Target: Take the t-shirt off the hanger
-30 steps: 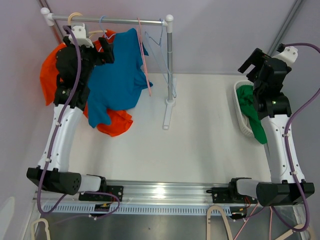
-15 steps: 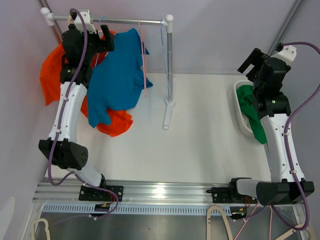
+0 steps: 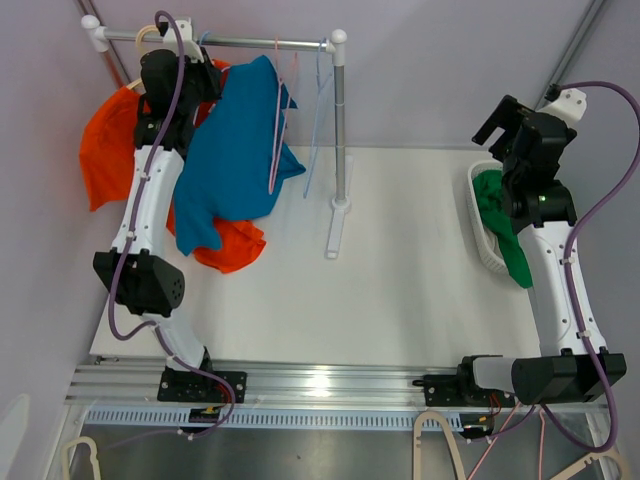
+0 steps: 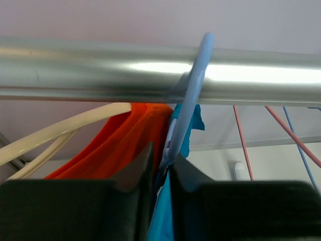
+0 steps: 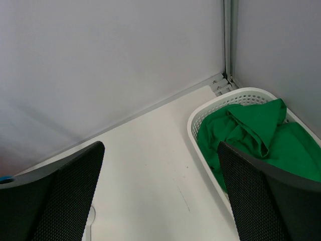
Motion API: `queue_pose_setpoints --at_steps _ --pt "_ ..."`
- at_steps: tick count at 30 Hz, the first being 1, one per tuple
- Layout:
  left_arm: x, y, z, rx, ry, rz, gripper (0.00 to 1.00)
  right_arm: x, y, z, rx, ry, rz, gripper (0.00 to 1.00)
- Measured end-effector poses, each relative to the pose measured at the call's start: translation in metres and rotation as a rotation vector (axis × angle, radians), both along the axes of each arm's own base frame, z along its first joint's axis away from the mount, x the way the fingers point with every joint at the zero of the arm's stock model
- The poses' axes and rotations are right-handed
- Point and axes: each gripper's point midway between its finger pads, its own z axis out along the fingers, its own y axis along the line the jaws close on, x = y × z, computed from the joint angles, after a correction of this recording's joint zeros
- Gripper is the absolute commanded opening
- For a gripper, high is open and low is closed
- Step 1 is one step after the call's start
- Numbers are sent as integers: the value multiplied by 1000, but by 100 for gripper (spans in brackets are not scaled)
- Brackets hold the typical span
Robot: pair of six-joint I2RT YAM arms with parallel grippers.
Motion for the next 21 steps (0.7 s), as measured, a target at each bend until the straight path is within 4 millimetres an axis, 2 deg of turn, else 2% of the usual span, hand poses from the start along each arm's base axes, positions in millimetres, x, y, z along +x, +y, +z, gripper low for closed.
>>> queue_pose_setpoints --at_steps 2,9,16,21 --pt "0 -3 -1 -12 4 -14 1 0 0 -2 0 3 0 100" --pt "-6 -6 6 -38 17 -28 1 1 2 -5 -1 11 6 100" --pt "-12 -9 37 -89 -49 0 1 0 6 -6 -1 16 14 99" --pt "-27 -9 57 -117 -86 38 0 -1 7 -7 -1 21 18 99"
